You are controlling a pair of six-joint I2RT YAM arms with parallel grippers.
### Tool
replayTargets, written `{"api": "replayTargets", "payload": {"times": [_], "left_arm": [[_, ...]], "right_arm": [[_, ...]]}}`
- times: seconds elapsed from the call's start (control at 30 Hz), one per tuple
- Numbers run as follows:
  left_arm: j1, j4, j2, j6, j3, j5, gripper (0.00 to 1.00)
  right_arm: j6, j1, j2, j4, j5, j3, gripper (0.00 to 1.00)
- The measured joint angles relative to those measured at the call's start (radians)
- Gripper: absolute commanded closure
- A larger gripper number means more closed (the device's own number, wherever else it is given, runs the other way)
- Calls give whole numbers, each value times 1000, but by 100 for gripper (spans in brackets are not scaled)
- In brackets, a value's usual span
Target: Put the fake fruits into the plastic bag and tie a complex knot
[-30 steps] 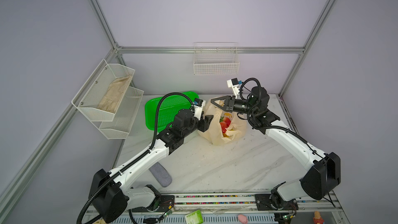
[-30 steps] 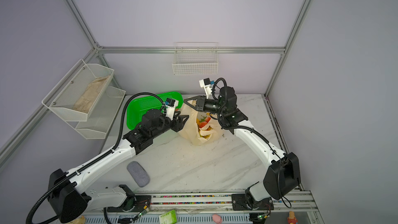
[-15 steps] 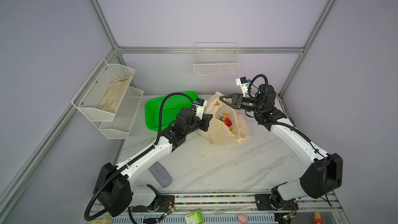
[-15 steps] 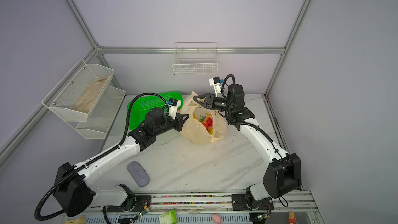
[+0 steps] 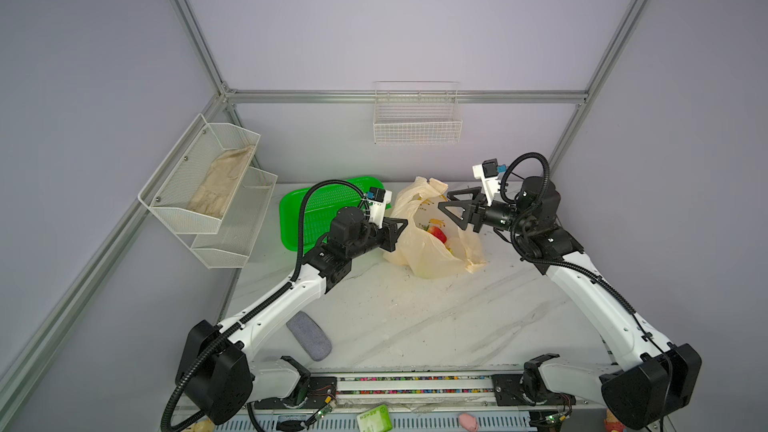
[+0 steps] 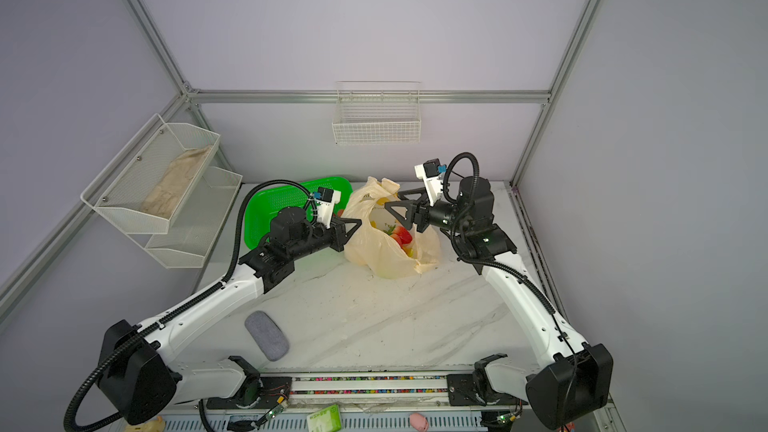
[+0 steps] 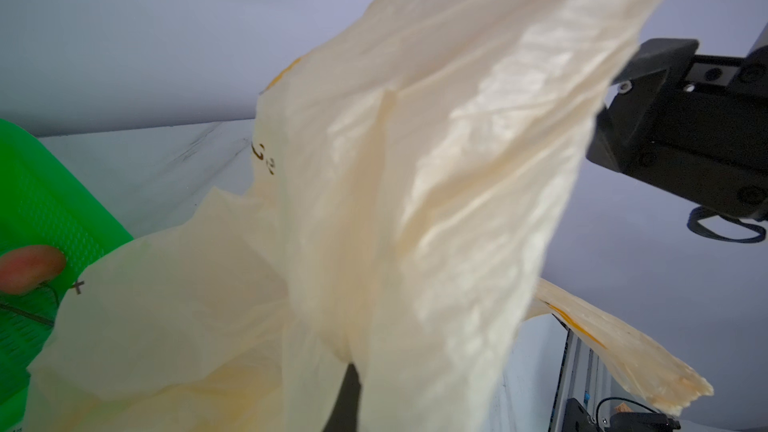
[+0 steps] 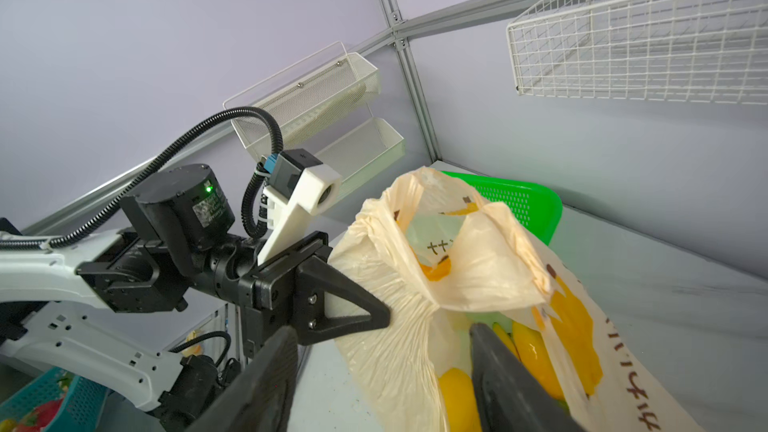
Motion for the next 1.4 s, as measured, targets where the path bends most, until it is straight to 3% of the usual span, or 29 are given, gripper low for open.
{"api": "replayTargets", "payload": {"times": [0.27,0.37,0.47,0.8,1.2,1.4], "left_arm": [[2,1,0,-8,0,17,100],[5,0,0,-8,0,22,100],[7,0,0,-8,0,24,100],[11,0,0,-8,0,35,100],[13,0,0,-7,0,36,100],[13,-1,0,-7,0,36,100]], "right_arm": [[-169,0,-22,41,165,-47,29],[-220,0,17,35,231,-26,20],[-292,0,70,34,235,-3,13],[-489,1,188,72,195,64,13],[-570,5,259,101,36,175,45],[-576,17,262,54,-23,209,72]]}}
